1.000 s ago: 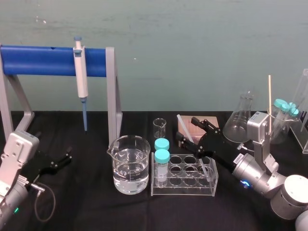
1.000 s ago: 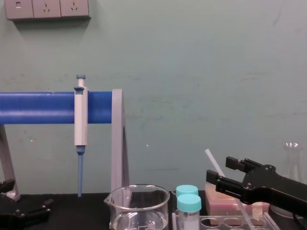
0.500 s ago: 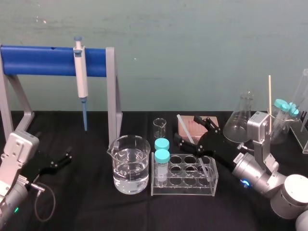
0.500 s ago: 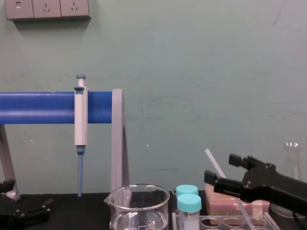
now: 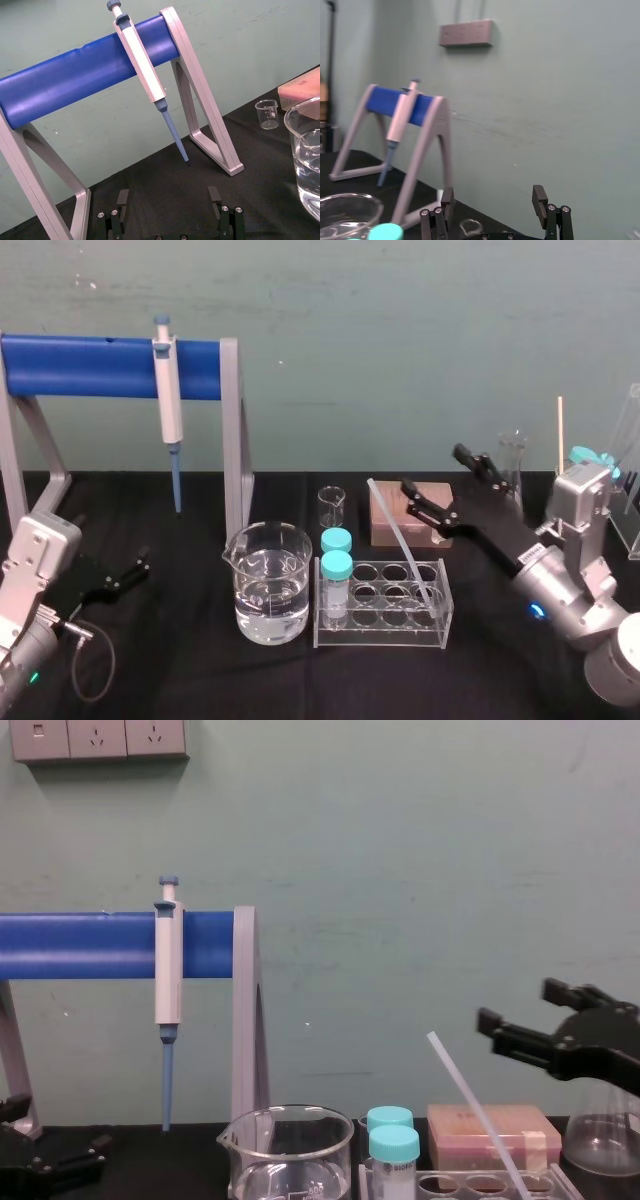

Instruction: Pick up the stirring rod with one hand, then place it down.

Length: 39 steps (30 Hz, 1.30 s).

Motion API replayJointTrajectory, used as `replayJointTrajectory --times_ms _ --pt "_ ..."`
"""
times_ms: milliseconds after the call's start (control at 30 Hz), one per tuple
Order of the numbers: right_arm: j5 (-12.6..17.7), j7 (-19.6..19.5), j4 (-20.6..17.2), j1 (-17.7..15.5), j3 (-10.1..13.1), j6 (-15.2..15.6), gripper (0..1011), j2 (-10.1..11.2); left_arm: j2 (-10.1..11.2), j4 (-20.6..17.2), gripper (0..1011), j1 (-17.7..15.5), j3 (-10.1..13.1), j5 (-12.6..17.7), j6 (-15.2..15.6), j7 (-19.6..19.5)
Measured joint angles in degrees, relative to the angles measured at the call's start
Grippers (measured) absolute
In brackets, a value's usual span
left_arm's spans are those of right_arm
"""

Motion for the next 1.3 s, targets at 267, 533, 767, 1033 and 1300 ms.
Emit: replayJointTrajectory --times_ms 267,533,767,1033,1300 --pt "1.79 -3.12 -3.88 -4.22 3.58 8.41 1002 0.51 0.00 0.00 1000 0.00 0.00 0.00 0.00 0.00" --pt "2.26 -5.71 -2.89 -5.30 4.73 16.78 1003 0.60 0.00 0.00 1000 0.00 0.00 0.00 0.00 0.00" --pt "2.19 -5.97 -1.47 -4.78 4.92 18.36 1003 0.42 0.00 0.00 1000 0.00 0.00 0.00 0.00 0.00" --pt "2.19 -5.85 -1.38 -4.70 4.94 18.36 1003 0.40 0.00 0.00 1000 0.00 0.00 0.00 0.00 0.00" --pt "2.14 -5.87 -1.45 -4.74 4.91 18.44 1003 0.40 0.00 0.00 1000 0.00 0.00 0.00 0.00 0.00"
